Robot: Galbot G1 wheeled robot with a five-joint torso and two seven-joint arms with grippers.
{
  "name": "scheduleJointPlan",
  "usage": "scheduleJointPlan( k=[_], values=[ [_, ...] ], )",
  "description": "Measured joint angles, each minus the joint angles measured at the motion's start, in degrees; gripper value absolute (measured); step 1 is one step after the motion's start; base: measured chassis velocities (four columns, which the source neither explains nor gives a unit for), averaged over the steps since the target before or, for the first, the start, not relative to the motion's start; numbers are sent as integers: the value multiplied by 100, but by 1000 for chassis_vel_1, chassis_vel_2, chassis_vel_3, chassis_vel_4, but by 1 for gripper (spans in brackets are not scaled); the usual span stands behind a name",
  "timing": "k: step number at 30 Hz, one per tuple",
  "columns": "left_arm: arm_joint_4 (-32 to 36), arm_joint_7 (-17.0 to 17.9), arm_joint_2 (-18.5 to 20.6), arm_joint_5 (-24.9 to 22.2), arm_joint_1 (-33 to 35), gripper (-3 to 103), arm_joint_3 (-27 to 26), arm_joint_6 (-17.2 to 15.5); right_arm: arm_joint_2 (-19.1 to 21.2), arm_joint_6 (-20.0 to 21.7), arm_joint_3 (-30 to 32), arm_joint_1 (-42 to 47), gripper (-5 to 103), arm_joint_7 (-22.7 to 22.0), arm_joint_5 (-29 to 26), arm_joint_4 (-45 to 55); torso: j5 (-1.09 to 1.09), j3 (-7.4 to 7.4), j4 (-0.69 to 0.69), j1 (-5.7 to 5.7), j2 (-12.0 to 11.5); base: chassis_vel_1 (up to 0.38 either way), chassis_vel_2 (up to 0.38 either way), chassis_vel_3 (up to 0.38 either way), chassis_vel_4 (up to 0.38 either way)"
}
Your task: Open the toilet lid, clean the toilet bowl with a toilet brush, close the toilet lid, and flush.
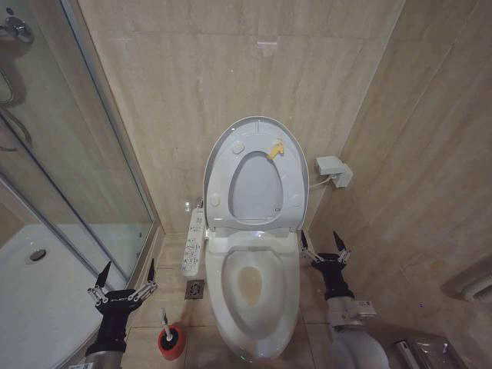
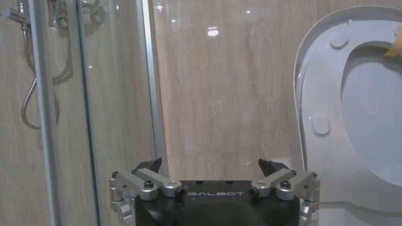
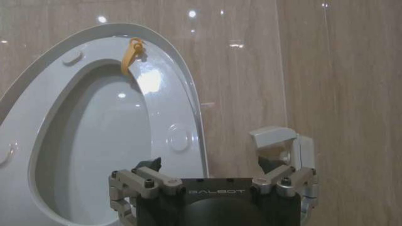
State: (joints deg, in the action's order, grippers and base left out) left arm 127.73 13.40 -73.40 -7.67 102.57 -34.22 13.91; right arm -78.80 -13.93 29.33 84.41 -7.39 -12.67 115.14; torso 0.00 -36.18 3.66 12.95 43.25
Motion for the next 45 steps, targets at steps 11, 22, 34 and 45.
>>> scheduleJointPlan(
  k=[11, 22, 34, 45],
  values=[
    [0, 0, 1, 0, 0, 100, 1, 0, -178, 268, 769, 1123, 100, 182, 57, 588, 0, 0, 2, 0, 0, 0, 0, 0, 0],
    [0, -1, 1, -1, 0, 100, 1, 0, -467, 198, 1345, 2127, 100, 519, -66, 1387, 0, 0, -1, 0, 0, 0, 0, 0, 0],
    [0, 0, 1, -1, 0, 100, 1, 0, -502, 121, 1233, 1406, 100, 624, -114, 839, 0, 0, 1, 0, 0, 0, 0, 0, 0],
    [0, 0, 1, -1, 0, 100, 0, 0, -311, 160, 1217, 375, 100, 704, -358, 185, 0, 0, 0, 1, 0, 0, 0, 0, 0]
  ],
)
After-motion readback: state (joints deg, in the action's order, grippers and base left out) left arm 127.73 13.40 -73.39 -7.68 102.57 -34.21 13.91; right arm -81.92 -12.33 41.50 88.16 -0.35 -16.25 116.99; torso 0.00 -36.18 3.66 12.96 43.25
